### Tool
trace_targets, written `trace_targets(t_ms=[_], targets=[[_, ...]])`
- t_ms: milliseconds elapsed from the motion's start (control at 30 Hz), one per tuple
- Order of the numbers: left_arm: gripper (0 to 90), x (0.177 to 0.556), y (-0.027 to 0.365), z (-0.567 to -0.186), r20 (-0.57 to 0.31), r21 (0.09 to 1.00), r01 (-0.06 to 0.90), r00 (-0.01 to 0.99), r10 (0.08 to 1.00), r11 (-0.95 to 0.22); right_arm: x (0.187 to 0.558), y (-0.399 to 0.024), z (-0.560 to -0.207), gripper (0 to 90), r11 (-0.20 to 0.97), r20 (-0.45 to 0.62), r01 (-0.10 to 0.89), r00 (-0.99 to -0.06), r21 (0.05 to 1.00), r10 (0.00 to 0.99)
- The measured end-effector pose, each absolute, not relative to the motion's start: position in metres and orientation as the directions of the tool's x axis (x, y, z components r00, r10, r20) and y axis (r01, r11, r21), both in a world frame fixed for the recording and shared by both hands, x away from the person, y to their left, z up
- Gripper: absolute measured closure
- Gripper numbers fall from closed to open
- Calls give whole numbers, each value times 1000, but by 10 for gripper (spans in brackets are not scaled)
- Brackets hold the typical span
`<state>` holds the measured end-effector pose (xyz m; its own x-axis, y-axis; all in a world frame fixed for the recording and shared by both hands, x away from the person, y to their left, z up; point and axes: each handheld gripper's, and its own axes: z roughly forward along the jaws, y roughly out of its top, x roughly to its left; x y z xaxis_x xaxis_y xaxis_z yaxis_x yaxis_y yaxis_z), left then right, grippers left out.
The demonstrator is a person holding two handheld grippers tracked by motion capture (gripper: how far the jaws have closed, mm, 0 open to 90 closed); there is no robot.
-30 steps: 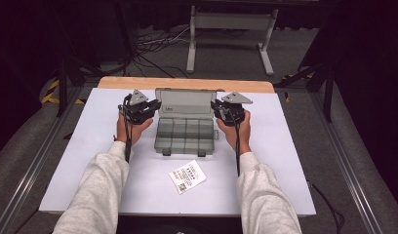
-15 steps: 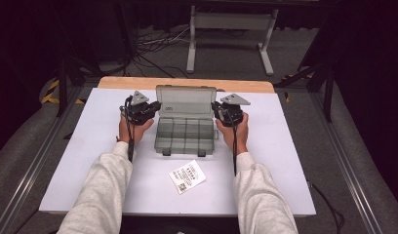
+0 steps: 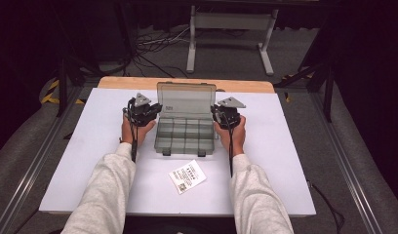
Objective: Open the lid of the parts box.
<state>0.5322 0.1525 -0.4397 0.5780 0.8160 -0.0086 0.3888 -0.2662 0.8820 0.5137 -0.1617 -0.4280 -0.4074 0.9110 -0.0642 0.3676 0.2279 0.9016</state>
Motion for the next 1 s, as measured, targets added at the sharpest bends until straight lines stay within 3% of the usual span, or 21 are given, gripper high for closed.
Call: trace_targets(t_ms=[767,1000], targets=[[790,535,149,-452,-29,852,449,553,833,-268,516,-156,-442,812,264,-92,427,-384,865,919],[818,536,147,-456,-21,843,455,561,828,-287,517,-154,-445,853,283,-95,441,-401,852,911]])
